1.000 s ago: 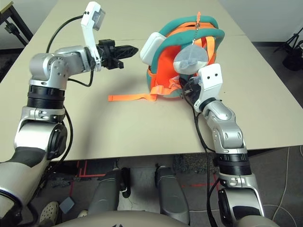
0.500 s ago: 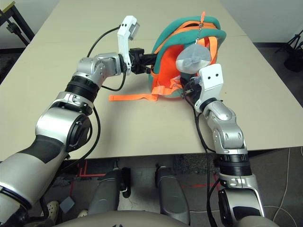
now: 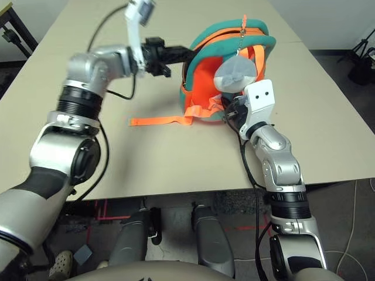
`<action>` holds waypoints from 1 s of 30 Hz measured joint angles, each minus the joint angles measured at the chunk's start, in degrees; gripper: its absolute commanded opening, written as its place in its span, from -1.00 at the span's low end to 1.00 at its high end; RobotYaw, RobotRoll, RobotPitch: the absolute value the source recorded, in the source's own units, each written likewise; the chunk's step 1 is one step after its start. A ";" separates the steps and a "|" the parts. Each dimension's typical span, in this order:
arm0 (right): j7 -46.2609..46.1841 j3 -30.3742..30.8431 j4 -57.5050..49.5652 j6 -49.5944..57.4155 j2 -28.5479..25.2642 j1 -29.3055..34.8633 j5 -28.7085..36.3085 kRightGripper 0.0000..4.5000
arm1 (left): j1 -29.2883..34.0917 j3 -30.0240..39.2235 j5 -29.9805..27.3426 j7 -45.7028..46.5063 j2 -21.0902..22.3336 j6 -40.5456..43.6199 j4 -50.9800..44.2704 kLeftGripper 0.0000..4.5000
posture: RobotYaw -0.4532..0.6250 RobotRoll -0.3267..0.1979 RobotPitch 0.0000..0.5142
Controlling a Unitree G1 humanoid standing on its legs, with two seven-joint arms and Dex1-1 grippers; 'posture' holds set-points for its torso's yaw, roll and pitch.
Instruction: Put the pencil case into the backpack and zip it.
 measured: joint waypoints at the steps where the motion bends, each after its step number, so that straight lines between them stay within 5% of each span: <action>1: 0.00 0.00 0.26 -0.18 0.01 -0.04 -0.06 -0.65 | 0.33 -0.05 -1.04 -0.72 1.02 1.40 -2.64 0.27 | -0.38 0.25 -0.39; 5: 0.04 0.15 1.12 -0.54 0.07 -0.58 -0.38 -0.65 | 1.33 -0.98 -3.73 -1.79 3.74 5.17 -11.92 1.00 | -0.37 0.25 -0.43; 15: 0.87 0.51 3.03 -1.29 0.13 -1.90 -0.70 -0.65 | 2.70 -12.62 1.36 -1.85 2.67 -2.98 -15.16 1.00 | -0.39 0.25 -0.51; 30: 0.99 0.49 3.10 -1.26 0.08 -1.95 -1.10 -0.65 | -0.52 -18.83 13.08 0.85 -8.10 -19.70 3.16 1.00 | -0.45 0.25 -0.51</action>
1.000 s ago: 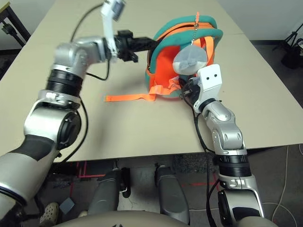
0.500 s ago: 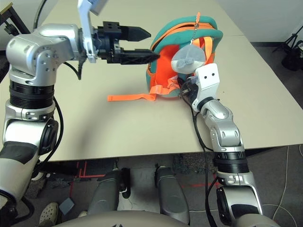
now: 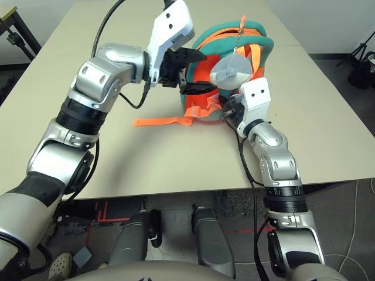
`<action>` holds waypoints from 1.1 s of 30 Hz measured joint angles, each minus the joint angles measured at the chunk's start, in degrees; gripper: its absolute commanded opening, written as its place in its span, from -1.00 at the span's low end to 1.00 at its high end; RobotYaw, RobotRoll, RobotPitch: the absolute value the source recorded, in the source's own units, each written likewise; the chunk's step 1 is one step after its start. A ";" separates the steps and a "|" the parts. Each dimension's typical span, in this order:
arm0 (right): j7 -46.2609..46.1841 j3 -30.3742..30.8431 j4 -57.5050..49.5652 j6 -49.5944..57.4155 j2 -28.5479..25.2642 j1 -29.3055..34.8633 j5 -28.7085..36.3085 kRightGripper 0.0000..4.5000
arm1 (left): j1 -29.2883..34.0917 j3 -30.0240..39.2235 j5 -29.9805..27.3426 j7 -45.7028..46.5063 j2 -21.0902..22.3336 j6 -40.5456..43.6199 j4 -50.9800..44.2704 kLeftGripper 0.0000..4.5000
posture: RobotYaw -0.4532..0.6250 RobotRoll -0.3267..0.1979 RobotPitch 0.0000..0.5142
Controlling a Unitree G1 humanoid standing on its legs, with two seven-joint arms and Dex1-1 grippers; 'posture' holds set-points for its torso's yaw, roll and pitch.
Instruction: Put the pencil case into the backpack and zip it.
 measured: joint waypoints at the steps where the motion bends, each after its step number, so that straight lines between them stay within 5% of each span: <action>1: 0.03 0.01 0.00 0.00 0.00 0.01 0.00 -0.65 | -0.05 -0.04 0.30 -0.01 -0.60 -0.76 0.89 1.00 | -0.45 0.25 -0.51; 11: 0.06 0.01 0.00 0.01 -0.01 0.05 -0.02 -0.65 | -1.00 -0.12 2.95 0.31 -4.27 -4.64 5.83 1.00 | -0.45 0.25 -0.49; 14: 0.06 0.02 0.00 0.01 -0.01 0.05 -0.02 -0.65 | -1.00 0.28 3.11 0.62 -4.40 -4.97 6.11 0.73 | -0.45 0.25 -0.48; 21: 0.06 0.13 0.00 0.00 0.00 0.06 -0.04 -0.65 | -0.99 1.63 3.07 0.65 -4.34 -4.85 6.11 -0.45 | -0.44 0.25 -0.47; 24: 0.06 0.34 0.00 0.00 0.02 0.05 -0.05 -0.65 | -0.97 2.43 2.95 0.64 -3.78 -4.18 5.81 -0.79 | -0.44 0.25 -0.46; 33: 0.07 1.13 0.05 -0.34 0.08 -0.31 -0.04 -0.65 | 0.84 9.45 -1.06 0.60 5.23 2.95 -1.69 -0.86 | -0.40 0.25 -0.45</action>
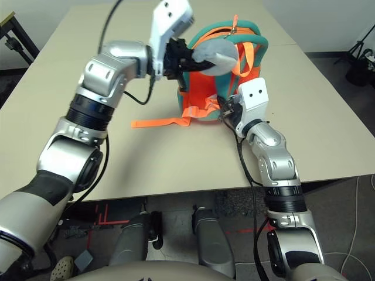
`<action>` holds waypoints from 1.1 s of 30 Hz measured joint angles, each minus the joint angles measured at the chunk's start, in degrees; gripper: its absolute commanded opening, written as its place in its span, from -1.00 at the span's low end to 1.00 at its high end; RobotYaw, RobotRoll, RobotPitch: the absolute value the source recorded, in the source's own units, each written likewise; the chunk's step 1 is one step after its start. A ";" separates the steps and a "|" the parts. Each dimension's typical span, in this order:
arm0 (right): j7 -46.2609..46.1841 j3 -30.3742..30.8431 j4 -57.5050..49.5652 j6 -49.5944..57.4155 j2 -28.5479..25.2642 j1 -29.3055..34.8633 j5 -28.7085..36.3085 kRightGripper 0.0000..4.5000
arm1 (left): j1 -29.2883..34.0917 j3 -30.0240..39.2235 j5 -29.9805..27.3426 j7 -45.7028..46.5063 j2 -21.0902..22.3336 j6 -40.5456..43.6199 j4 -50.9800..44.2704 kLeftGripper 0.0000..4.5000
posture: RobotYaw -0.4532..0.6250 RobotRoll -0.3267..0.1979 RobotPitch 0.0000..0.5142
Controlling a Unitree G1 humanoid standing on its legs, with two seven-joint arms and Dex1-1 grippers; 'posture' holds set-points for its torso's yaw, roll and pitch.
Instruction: Put the pencil case into the backpack and zip it.
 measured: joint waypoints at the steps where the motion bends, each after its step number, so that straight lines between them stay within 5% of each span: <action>1: 0.00 0.10 0.04 -0.05 0.03 -0.05 0.00 -0.65 | 0.40 0.78 -0.46 0.01 1.49 1.12 -1.09 -0.86 | -0.40 0.25 -0.45; 16: 1.25 0.57 2.74 -1.77 0.44 -1.59 -0.06 -0.65 | 12.81 4.97 -3.94 0.00 14.67 9.14 -3.93 -0.87 | -0.33 0.25 -0.48; 25: 2.12 0.91 4.13 -2.01 0.45 -2.29 -0.11 -0.65 | 20.10 3.97 -3.92 -0.02 13.79 7.50 -0.88 -0.87 | -0.32 0.25 -0.49; 33: 2.21 1.34 4.32 -1.97 0.32 -2.40 -0.23 -0.65 | 20.78 0.24 -1.76 0.15 7.61 0.09 12.60 -0.87 | -0.35 0.25 -0.47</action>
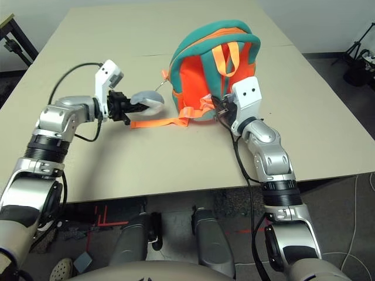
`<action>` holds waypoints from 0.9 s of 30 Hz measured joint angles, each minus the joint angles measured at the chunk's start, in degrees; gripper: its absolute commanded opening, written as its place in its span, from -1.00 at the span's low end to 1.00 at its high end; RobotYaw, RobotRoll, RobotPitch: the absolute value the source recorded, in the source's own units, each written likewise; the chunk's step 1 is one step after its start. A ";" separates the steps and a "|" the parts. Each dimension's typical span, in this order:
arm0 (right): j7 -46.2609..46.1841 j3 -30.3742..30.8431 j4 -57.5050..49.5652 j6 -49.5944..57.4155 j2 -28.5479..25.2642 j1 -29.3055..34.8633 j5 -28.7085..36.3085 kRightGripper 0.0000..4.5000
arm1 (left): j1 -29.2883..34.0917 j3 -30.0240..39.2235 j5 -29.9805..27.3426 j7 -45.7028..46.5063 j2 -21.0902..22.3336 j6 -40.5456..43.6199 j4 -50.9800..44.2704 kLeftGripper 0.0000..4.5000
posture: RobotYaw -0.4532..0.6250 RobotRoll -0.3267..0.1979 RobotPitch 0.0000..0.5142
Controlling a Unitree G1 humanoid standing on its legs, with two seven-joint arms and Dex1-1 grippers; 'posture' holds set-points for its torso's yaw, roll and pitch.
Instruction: Put the pencil case into the backpack and zip it.
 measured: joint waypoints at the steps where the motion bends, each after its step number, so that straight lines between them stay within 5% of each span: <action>1: 0.01 0.05 -0.02 0.02 -0.02 0.01 0.00 -0.65 | -0.18 -0.20 0.24 0.05 -0.91 -1.06 1.88 -0.87 | -0.36 0.25 -0.46; 14: -0.07 0.07 -0.10 0.47 -0.25 0.19 -0.01 -0.65 | -3.09 -0.70 4.60 3.79 -6.00 -12.54 13.09 -0.87 | -0.37 0.25 -0.46; 16: -0.05 0.06 -0.25 0.79 -0.38 0.18 0.01 -0.65 | -3.09 0.62 4.34 4.02 -6.28 -12.48 13.01 -0.54 | -0.37 0.25 -0.46; 25: 5.14 -0.62 -11.24 14.23 -6.09 3.31 4.69 0.82 | -0.16 2.54 2.52 1.68 -3.34 -3.35 4.67 1.00 | -0.37 0.25 -0.43; 27: 6.41 -1.31 -13.93 17.33 -8.10 4.31 6.11 0.98 | 0.37 2.64 2.51 1.68 -3.21 -2.36 3.22 1.00 | -0.37 0.25 -0.43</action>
